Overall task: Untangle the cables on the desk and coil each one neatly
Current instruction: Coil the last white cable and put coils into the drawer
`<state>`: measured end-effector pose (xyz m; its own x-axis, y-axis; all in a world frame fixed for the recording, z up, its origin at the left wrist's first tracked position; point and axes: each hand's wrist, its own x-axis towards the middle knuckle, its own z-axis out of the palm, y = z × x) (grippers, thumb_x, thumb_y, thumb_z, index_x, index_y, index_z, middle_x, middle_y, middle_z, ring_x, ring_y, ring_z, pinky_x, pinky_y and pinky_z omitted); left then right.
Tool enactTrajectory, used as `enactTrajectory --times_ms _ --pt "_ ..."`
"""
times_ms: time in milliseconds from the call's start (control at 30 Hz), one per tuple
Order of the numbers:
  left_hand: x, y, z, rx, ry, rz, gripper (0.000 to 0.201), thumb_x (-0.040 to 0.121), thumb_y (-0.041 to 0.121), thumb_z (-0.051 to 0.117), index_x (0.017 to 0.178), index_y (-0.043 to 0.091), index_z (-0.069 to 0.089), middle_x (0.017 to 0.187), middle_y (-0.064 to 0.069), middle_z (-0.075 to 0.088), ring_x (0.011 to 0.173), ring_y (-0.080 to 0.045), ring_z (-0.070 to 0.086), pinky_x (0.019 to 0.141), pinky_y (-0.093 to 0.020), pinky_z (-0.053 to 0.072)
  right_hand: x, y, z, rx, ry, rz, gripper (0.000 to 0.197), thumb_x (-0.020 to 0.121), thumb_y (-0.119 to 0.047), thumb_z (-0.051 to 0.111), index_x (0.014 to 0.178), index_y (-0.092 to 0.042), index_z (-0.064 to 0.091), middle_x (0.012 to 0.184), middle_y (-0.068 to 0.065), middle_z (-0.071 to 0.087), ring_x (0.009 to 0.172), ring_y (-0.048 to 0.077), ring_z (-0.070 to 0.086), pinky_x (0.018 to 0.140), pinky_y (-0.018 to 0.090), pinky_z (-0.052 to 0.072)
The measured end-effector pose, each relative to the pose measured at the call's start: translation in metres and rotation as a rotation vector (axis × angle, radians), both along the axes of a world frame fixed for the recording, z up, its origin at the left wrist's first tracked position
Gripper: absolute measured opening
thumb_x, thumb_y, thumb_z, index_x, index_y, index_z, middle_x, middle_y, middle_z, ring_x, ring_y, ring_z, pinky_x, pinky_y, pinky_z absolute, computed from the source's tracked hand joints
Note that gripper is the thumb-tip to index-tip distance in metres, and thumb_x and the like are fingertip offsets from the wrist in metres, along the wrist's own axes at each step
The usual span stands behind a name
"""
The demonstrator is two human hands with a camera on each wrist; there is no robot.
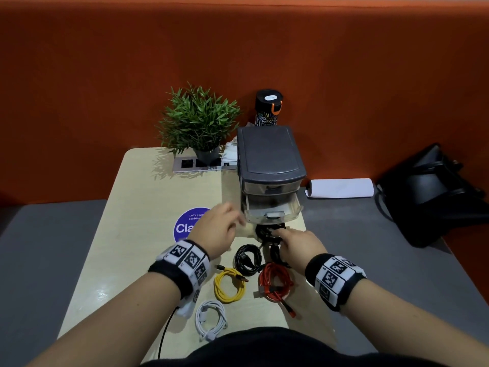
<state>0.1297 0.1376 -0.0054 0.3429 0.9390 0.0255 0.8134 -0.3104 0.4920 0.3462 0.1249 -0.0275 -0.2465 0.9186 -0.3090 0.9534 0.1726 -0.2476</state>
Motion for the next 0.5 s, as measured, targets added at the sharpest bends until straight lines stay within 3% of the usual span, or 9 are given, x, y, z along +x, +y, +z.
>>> enactTrajectory --times_ms 100,200,367,500 --pt "0.002 -0.01 -0.019 -0.211 0.164 -0.097 0.022 0.094 0.02 0.048 0.103 0.026 0.067 0.108 0.009 0.051 0.102 -0.012 0.05 0.089 -0.033 0.045 -0.007 0.008 -0.006 -0.027 -0.061 -0.015 0.047 0.093 -0.017 0.038 0.139 -0.024 0.037 0.127 0.007 0.059 0.107 0.031 0.057 0.087 0.033 0.041" --pt "0.005 -0.017 -0.035 -0.311 0.307 -0.201 0.025 0.092 0.019 0.053 0.111 0.029 0.066 0.114 0.007 0.05 0.107 -0.014 0.048 0.092 -0.031 0.043 -0.013 0.011 -0.01 -0.056 -0.148 0.0 0.044 0.093 -0.017 0.04 0.136 -0.022 0.037 0.116 0.009 0.063 0.101 0.032 0.06 0.077 0.032 0.039" --pt "0.011 -0.021 -0.044 -0.261 0.403 -0.24 0.049 0.083 0.003 0.06 0.123 0.031 0.053 0.118 0.003 0.046 0.108 -0.019 0.047 0.089 -0.032 0.044 -0.008 0.009 -0.013 -0.032 -0.185 0.039 0.031 0.093 -0.014 0.042 0.123 -0.017 0.048 0.11 0.008 0.065 0.097 0.032 0.06 0.073 0.031 0.034" --pt "0.015 -0.022 -0.049 -0.236 0.383 -0.219 0.056 0.081 0.006 0.063 0.123 0.036 0.043 0.115 0.004 0.045 0.104 -0.02 0.05 0.084 -0.036 0.048 0.006 0.001 -0.013 0.012 -0.132 0.085 0.031 0.093 -0.017 0.044 0.121 -0.025 0.056 0.112 0.002 0.066 0.099 0.027 0.059 0.085 0.03 0.037"
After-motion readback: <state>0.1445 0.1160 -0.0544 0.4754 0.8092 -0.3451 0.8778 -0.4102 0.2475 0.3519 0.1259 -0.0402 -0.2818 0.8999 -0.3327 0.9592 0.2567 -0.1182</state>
